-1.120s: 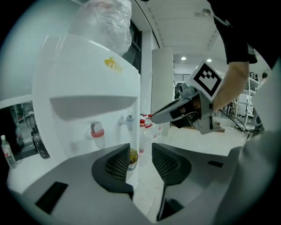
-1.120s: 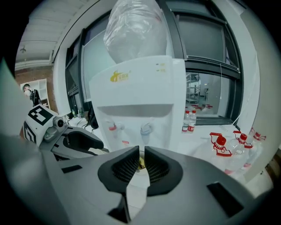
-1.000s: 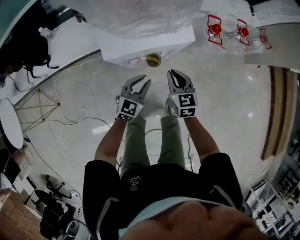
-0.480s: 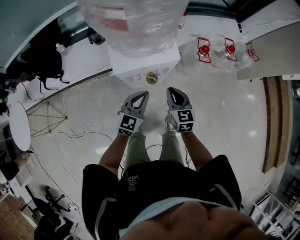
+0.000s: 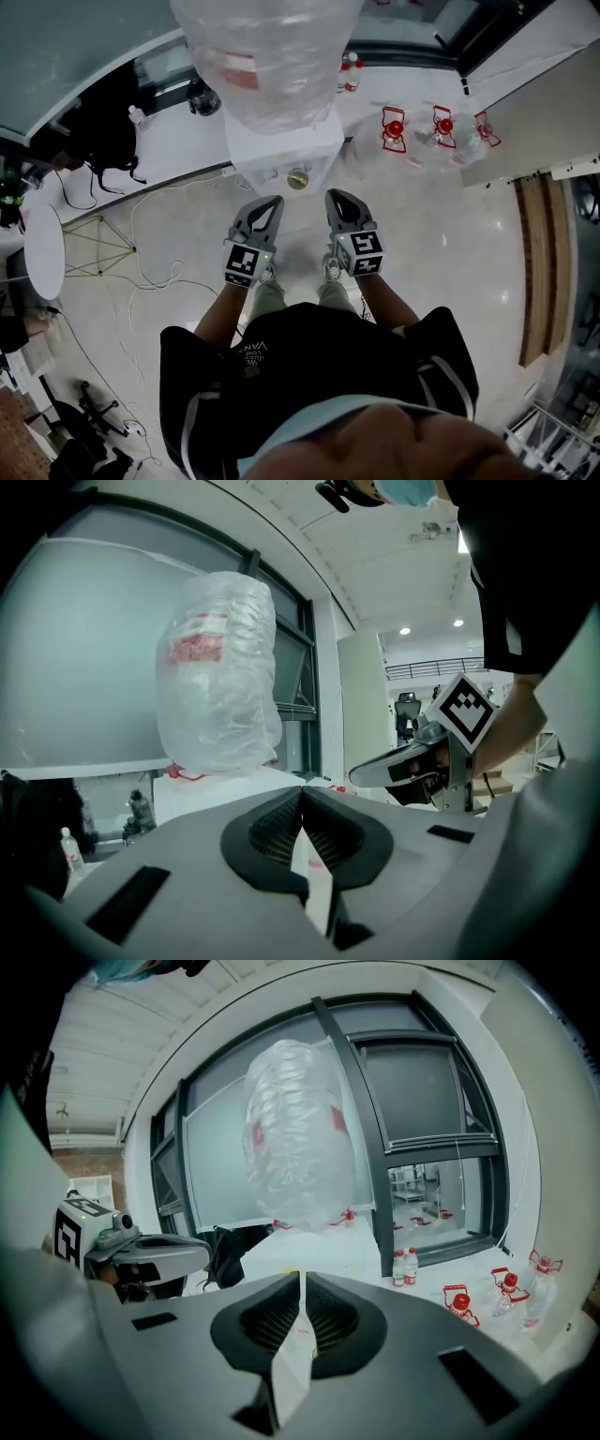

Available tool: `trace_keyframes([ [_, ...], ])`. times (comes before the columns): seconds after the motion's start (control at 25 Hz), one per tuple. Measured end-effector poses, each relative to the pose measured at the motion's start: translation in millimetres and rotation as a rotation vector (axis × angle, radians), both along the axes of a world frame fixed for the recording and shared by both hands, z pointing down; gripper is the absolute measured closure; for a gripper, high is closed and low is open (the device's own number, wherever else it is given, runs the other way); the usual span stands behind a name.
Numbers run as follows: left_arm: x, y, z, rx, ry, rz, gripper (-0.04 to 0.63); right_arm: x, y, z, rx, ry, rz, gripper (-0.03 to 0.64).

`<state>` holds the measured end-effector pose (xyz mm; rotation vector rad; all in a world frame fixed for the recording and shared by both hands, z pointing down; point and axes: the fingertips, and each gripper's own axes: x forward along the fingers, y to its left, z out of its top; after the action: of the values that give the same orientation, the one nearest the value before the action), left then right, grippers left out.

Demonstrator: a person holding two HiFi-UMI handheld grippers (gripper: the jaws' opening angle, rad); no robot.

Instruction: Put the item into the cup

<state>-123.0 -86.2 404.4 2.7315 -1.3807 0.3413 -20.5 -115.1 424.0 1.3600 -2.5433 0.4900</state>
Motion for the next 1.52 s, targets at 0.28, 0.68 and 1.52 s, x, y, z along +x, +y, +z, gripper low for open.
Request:
trace_keyframes([
  [0.28,-4,17,-42,0.043,0.001,-0.035,0.575,11,15,-38,0.033,-0.031,-0.014,0.565],
  [0.68,-2,44,-83,0.069,0.050,-0.085,0.575,28,38,-63,0.035,-0.028,-0.038,0.566],
  [1.52,-21,60,-101,0.102,0.069,-0.177,0.576,34,34,-86,0.050,-0.098,-0.014,0.572],
])
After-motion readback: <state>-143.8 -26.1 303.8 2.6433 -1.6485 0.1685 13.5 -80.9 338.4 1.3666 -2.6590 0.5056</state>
